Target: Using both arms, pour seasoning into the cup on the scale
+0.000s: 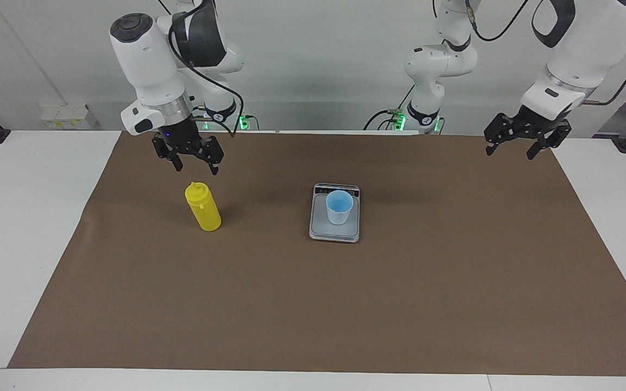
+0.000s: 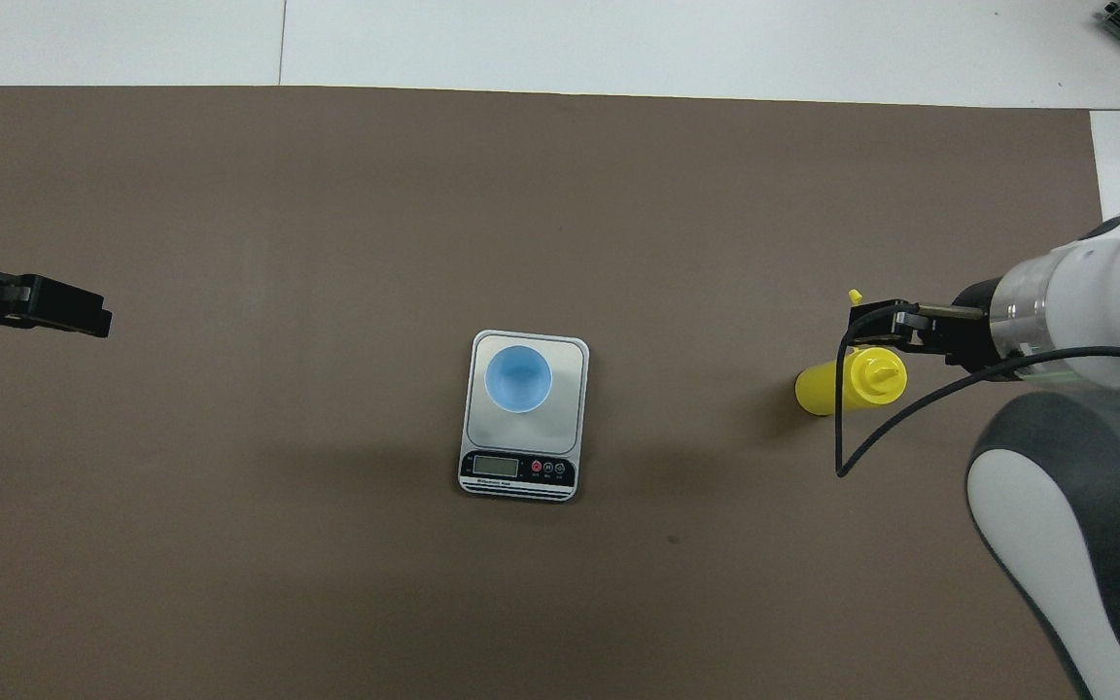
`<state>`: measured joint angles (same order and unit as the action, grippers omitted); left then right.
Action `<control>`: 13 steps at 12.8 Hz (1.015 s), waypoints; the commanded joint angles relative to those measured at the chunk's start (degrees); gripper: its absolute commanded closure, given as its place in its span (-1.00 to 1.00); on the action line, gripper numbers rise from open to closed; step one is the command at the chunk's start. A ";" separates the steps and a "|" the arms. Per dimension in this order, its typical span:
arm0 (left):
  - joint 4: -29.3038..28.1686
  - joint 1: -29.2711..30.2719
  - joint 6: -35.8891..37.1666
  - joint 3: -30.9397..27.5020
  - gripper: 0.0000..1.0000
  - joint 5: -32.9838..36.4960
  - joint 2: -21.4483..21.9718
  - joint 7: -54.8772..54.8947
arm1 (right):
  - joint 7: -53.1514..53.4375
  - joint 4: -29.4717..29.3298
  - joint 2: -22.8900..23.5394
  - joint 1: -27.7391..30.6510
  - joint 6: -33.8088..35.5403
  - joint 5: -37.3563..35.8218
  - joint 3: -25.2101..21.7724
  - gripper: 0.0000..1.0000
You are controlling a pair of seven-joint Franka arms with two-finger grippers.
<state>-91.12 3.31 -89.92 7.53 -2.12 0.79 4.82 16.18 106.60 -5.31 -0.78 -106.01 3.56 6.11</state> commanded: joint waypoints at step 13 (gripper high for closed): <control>-2.05 -0.41 -1.22 -0.23 -1.00 0.71 1.31 0.36 | -8.97 -7.38 1.10 1.22 13.21 -4.62 -0.13 -1.00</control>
<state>-91.16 3.31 -90.00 7.53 -2.12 0.80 4.83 8.42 95.17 -1.69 -0.05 -90.62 -0.14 5.56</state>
